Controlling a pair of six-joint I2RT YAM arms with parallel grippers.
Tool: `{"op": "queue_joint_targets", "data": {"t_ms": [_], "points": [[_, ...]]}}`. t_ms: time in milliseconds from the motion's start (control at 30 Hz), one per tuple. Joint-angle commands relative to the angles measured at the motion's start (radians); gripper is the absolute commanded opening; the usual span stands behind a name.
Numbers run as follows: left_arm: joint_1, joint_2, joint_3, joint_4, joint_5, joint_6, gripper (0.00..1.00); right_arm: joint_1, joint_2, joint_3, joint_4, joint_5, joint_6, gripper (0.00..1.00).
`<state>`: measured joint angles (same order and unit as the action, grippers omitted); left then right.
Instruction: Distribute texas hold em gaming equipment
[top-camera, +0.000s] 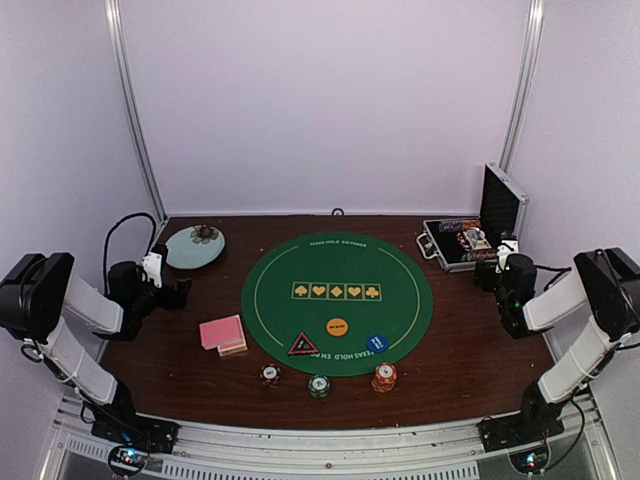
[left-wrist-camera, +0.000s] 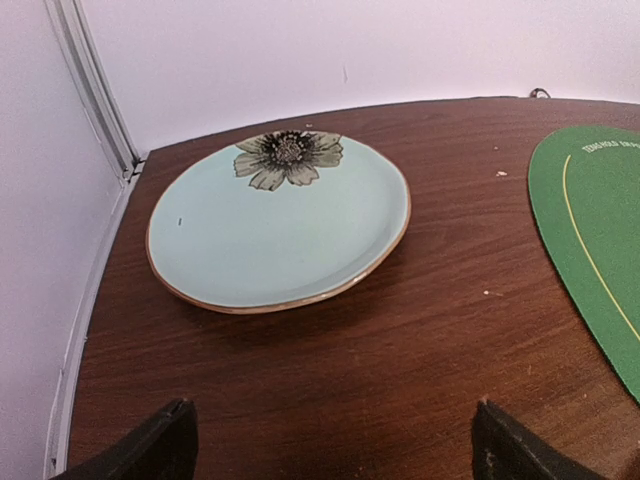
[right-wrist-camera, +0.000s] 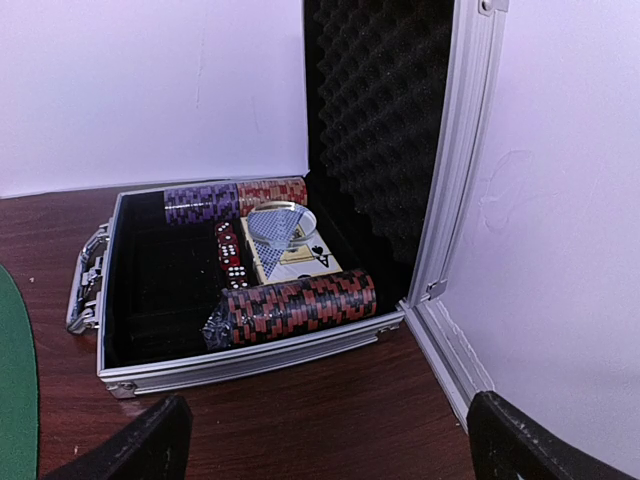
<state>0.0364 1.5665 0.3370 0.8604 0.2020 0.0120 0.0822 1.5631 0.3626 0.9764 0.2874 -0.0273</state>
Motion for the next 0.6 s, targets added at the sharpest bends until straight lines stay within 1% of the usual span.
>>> {"op": "queue_joint_targets", "data": {"t_ms": [0, 433, 467, 500, 533, 567], "points": [[-0.004, 0.004, 0.01, 0.04, -0.004, -0.009, 0.98, -0.004, -0.001, 0.012, 0.008, -0.004, -0.003, 1.0], [-0.003, 0.004, 0.013, 0.036, -0.003, -0.009, 0.98, -0.006, -0.003, 0.011, 0.011, 0.019, 0.005, 0.99], [-0.004, 0.004, 0.011, 0.04, -0.002, -0.009, 0.98, -0.004, -0.01, 0.013, 0.008, 0.047, 0.011, 0.99], [-0.002, 0.003, 0.008, 0.046, 0.001, -0.009, 0.98, -0.005, -0.034, 0.015, -0.041, 0.059, 0.025, 0.99], [0.0, -0.001, 0.009, 0.047, 0.007, -0.009, 0.98, -0.005, -0.047, 0.007, -0.043, 0.047, 0.025, 0.99], [0.002, -0.014, 0.022, 0.013, 0.016, -0.009, 0.97, -0.003, -0.044, -0.007, 0.0, 0.03, 0.006, 0.99]]}}
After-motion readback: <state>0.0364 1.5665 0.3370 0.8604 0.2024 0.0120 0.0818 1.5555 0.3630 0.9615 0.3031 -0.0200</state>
